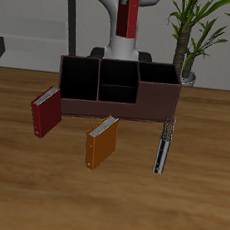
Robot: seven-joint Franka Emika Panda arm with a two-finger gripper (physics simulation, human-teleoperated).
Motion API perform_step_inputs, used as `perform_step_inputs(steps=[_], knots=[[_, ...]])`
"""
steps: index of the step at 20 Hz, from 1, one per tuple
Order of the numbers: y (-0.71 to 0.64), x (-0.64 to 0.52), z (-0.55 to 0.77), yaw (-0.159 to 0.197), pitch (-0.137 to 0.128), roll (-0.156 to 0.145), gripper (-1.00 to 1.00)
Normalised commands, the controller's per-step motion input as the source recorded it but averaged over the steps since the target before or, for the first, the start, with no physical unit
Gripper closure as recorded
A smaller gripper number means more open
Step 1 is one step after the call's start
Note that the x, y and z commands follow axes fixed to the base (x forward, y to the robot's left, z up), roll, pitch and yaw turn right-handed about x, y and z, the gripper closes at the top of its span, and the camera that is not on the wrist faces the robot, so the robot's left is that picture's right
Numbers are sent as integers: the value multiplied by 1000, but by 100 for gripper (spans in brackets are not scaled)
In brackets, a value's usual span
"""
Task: Place the left red book into the back desk caddy's back compartment
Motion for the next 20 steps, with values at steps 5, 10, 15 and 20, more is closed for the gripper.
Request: perform_step_inputs(steps=[5,10,15,20], knots=[[-140,32,-6,172,32,-41,100],[63,-80,-25,182,23,-11,100],[123,-86,-12,171,12,15,100],[-3,71,-66,176,19,-22,100]])
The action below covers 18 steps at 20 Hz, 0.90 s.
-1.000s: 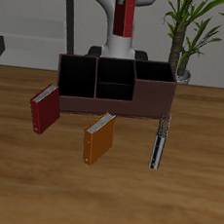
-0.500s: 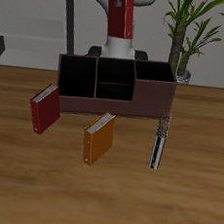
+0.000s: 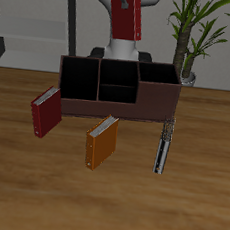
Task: Place the left red book into the back desk caddy's back compartment
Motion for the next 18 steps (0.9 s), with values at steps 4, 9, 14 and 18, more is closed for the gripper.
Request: perform_step_inputs(steps=[4,9,14,18], knots=[[7,106,-132,149,37,-14,100],[61,-15,-108,126,25,7,100],[113,22,-106,133,28,1,100],[1,1,-163,138,32,-9,100]])
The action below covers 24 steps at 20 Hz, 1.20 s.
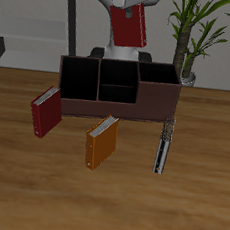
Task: Place the left red book into the back desk caddy's back compartment
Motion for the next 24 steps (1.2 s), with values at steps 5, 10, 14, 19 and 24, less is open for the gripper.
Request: perform_step_inputs(steps=[5,10,14,19,24], knots=[[-141,-21,-111,116,29,-35,100],[-160,-49,-63,116,21,-32,100],[-87,2,-68,120,37,-16,100],[-125,99,-1,113,14,-23,100],[-85,115,-30,124,14,0,100]])
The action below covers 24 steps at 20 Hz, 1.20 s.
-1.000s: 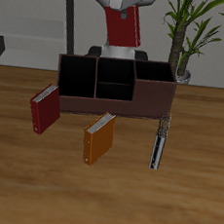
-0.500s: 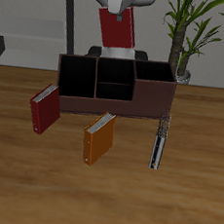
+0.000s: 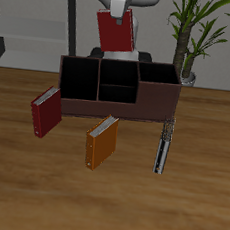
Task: Place the left red book into the back desk caddy's back compartment
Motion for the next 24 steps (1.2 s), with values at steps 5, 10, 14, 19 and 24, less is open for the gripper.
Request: perform_step_inputs(steps=[5,10,14,19,24], knots=[[-10,85,-16,70,1,5,100],[1,103,-52,90,9,8,100],[-68,78,-184,93,8,-1,100],[27,32,-138,62,17,11,100],[-4,43,-82,47,-2,4,100]])
